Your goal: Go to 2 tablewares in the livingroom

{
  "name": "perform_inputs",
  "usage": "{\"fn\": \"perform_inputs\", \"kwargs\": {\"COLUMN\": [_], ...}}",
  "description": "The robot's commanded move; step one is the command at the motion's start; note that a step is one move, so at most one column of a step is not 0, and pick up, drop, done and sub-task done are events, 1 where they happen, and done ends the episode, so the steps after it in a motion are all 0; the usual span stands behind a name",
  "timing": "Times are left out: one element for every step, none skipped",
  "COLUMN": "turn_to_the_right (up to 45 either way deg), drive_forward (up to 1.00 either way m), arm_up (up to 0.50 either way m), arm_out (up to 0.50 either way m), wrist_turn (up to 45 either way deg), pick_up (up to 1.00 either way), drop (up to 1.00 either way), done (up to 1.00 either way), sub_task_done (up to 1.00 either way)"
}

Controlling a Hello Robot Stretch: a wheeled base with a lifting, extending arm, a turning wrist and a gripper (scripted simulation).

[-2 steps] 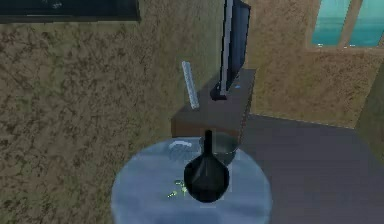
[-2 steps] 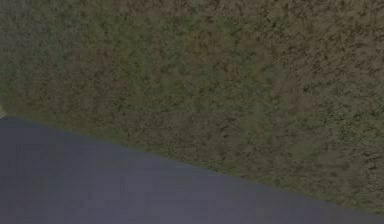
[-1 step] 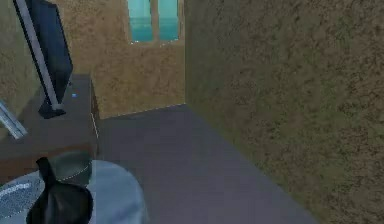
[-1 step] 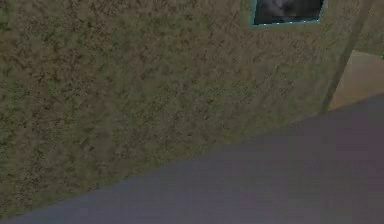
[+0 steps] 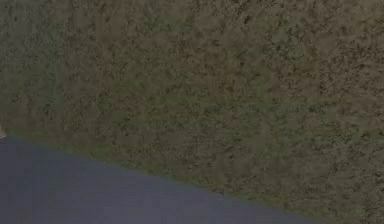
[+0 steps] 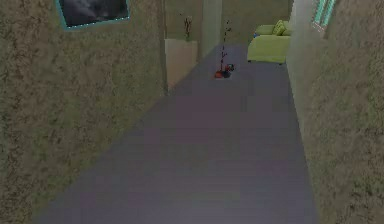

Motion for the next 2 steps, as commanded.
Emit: {"fn": "perform_inputs", "kwargs": {"turn_to_the_right": [45.0, 12.0], "drive_forward": [0.00, 0.00], "arm_up": [0.00, 0.00], "arm_out": [0.00, 0.00], "wrist_turn": [0.0, 0.0], "pick_up": [0.00, 0.00], "drop": [0.00, 0.00], "done": [0.00, 0.00], "sub_task_done": [0.00, 0.00]}}
